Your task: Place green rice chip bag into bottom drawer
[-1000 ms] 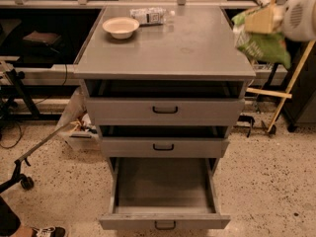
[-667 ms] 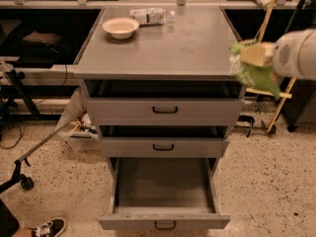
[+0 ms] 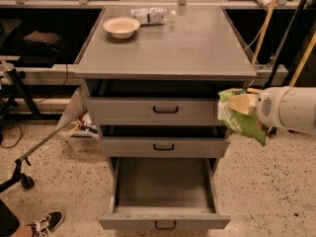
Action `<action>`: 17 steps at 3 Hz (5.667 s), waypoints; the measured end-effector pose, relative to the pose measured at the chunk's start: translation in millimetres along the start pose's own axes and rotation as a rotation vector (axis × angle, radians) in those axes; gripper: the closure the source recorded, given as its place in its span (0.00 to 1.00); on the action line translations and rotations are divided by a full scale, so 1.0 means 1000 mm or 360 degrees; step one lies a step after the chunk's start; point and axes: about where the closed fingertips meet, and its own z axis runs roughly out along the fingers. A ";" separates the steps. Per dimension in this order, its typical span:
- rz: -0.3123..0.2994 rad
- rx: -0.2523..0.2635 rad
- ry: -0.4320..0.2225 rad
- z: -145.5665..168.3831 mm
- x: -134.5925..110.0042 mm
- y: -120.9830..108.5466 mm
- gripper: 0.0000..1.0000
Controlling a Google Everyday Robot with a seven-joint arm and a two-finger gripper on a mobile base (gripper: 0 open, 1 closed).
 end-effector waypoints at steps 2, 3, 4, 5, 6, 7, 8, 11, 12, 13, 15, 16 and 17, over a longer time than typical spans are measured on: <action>-0.0004 -0.0005 0.0069 0.033 0.036 0.005 1.00; 0.0091 -0.0084 0.0203 0.102 0.129 0.014 1.00; 0.0195 -0.0138 0.0353 0.160 0.230 0.011 1.00; 0.0302 -0.0151 0.0409 0.201 0.289 -0.003 1.00; 0.0326 -0.0143 0.0340 0.216 0.287 -0.012 1.00; 0.0315 -0.0138 0.0307 0.237 0.288 -0.019 1.00; 0.0338 -0.0167 0.0359 0.288 0.319 -0.025 1.00; 0.0445 -0.0200 0.0556 0.388 0.402 -0.040 1.00; 0.0584 -0.0211 0.0711 0.425 0.459 -0.042 1.00; 0.0673 -0.0226 0.0800 0.443 0.491 -0.050 1.00; 0.0673 -0.0226 0.0801 0.443 0.492 -0.050 0.58; 0.0673 -0.0226 0.0801 0.443 0.492 -0.050 0.35; 0.0673 -0.0226 0.0801 0.443 0.492 -0.050 0.12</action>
Offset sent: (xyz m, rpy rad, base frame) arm 0.0063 0.0448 -0.1521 -0.0205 0.1349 0.0346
